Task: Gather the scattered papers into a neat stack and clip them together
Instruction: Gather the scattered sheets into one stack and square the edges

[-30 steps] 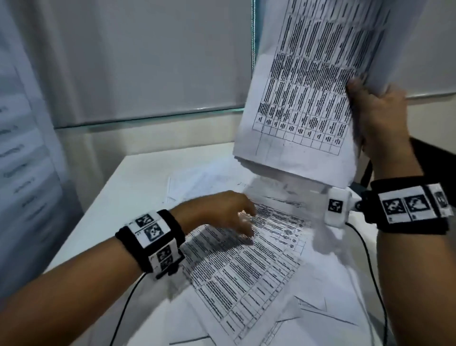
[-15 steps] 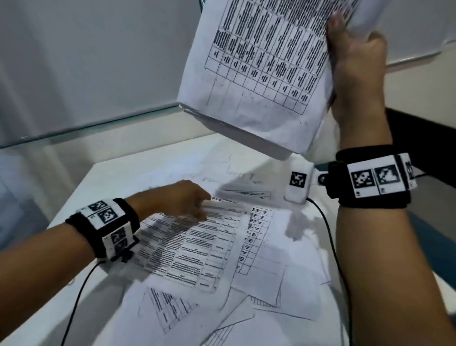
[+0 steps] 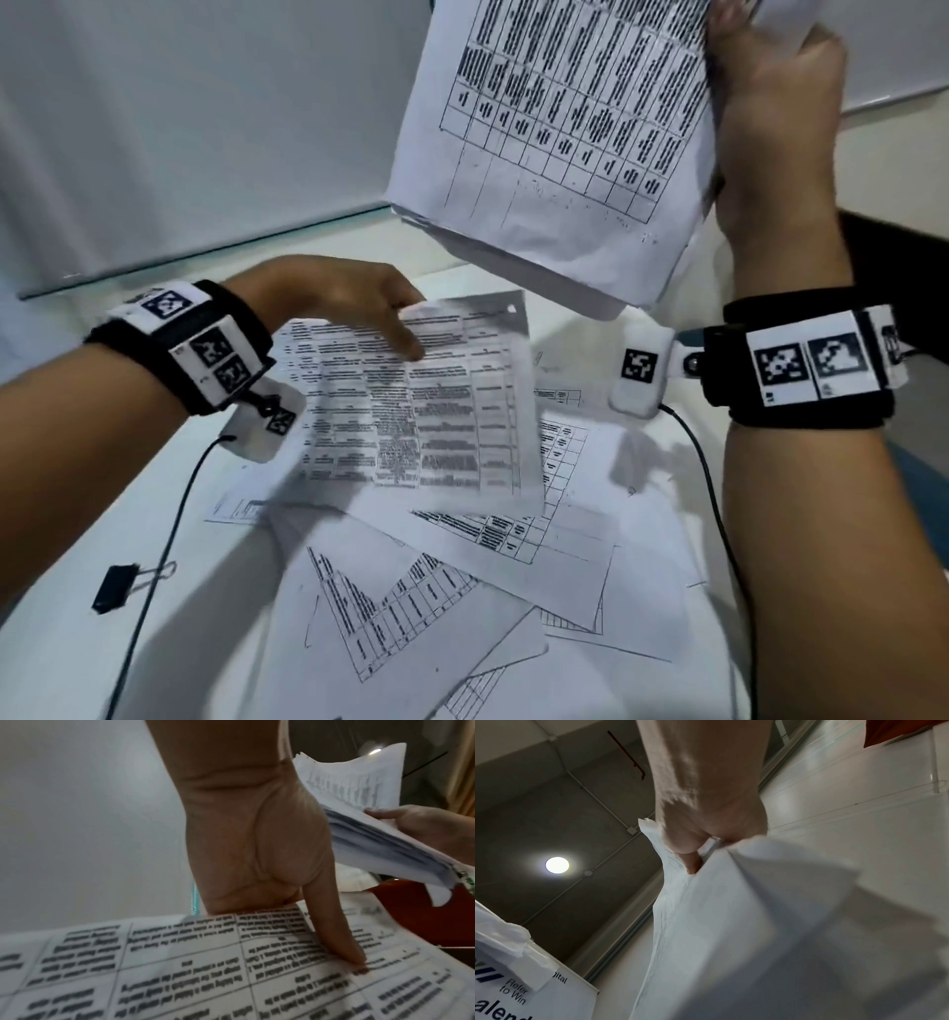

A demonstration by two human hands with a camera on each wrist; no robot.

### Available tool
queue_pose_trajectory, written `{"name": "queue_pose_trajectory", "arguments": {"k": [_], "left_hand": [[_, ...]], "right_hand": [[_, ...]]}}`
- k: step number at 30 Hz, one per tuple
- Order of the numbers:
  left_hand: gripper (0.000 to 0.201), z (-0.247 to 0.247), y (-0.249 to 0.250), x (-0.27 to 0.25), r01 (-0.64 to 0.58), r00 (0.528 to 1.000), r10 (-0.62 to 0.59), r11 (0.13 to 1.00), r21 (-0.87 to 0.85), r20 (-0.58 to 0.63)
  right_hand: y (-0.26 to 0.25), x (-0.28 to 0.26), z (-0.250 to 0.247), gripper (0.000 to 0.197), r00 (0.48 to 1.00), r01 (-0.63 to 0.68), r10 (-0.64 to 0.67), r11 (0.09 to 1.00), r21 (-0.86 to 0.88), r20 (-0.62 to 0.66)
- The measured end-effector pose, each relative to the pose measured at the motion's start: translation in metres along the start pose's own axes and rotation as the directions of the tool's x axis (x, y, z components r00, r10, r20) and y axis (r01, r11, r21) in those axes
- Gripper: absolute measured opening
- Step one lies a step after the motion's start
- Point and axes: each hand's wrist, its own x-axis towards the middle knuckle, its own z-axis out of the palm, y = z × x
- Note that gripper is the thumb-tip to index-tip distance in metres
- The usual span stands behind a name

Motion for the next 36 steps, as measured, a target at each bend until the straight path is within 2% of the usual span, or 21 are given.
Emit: {"name": "queue_pose_trajectory", "arguments": {"k": [1,3,6,8,11,12,17,21,24,25,27,30,32,36], "left_hand": [[0.018,0.002,0.009,0.005,-0.016,0.999,0.016,1.0,0.001,0.039],[0.015,0.012,0.027,0.018,-0.039,0.995,0.033,0.998,0.055,0.096],[0.014,0.049,0.046,0.046,-0.08,0.991,0.045,0.951,0.299,0.123],[0.031,0.083,0.05,0.066,-0.125,0.991,0.099,0.932,0.341,0.092],[0.073,0.123,0.048,0.076,-0.1,0.992,0.083,0.977,0.188,0.092],[0.076,0.128,0.045,0.079,-0.106,0.992,0.092,0.978,0.182,0.081],[0.035,0.126,0.041,0.074,-0.193,0.981,0.193,0.95,0.246,0.025],[0.046,0.131,0.039,0.065,-0.188,0.971,0.22,0.942,0.277,-0.089],[0.051,0.128,0.028,0.054,-0.202,0.964,0.239,0.944,0.262,-0.117],[0.045,0.122,0.022,0.05,-0.205,0.961,0.245,0.944,0.259,-0.132],[0.019,0.102,0.007,0.037,-0.175,0.952,0.233,0.946,0.272,-0.199],[0.016,0.059,-0.025,0.011,-0.086,0.911,0.167,0.971,0.222,-0.378],[0.017,0.029,-0.053,-0.012,-0.003,0.858,0.068,0.992,0.128,-0.51],[0.019,-0.013,-0.1,-0.055,-0.01,0.677,-0.154,0.976,-0.218,-0.72]], "right_hand": [[-0.006,-0.015,-0.001,0.011,0.999,-0.005,0.006,1.0,-0.014,0.036],[-0.009,-0.017,-0.003,0.013,1.0,0.019,-0.018,0.997,-0.074,0.015],[-0.01,-0.009,-0.002,0.012,0.999,0.037,-0.037,0.998,-0.044,0.001],[-0.008,-0.012,-0.004,0.012,0.999,0.051,-0.051,0.999,-0.018,0.011],[-0.009,-0.01,-0.004,0.013,0.997,0.059,-0.057,0.997,-0.04,0.048],[-0.008,-0.009,-0.005,0.014,0.997,0.052,-0.049,0.997,-0.051,0.053],[-0.008,-0.015,-0.001,0.013,0.999,0.028,-0.023,0.994,-0.105,0.045],[-0.009,-0.014,0.001,0.014,0.999,0.006,0.002,0.988,-0.152,0.049],[-0.01,-0.015,0.001,0.015,0.999,0.019,-0.009,0.979,-0.204,0.049],[-0.011,-0.014,0.0,0.015,0.999,0.024,-0.015,0.977,-0.212,0.046],[-0.012,-0.013,-0.001,0.017,0.999,0.033,-0.027,0.975,-0.22,0.029],[-0.013,-0.013,-0.002,0.017,1.0,0.025,-0.026,0.978,-0.206,0.0],[-0.014,-0.014,-0.003,0.017,0.999,0.019,-0.024,0.977,-0.211,-0.021],[-0.016,-0.017,-0.002,0.017,0.999,0.029,-0.037,0.977,-0.21,-0.037]]}}
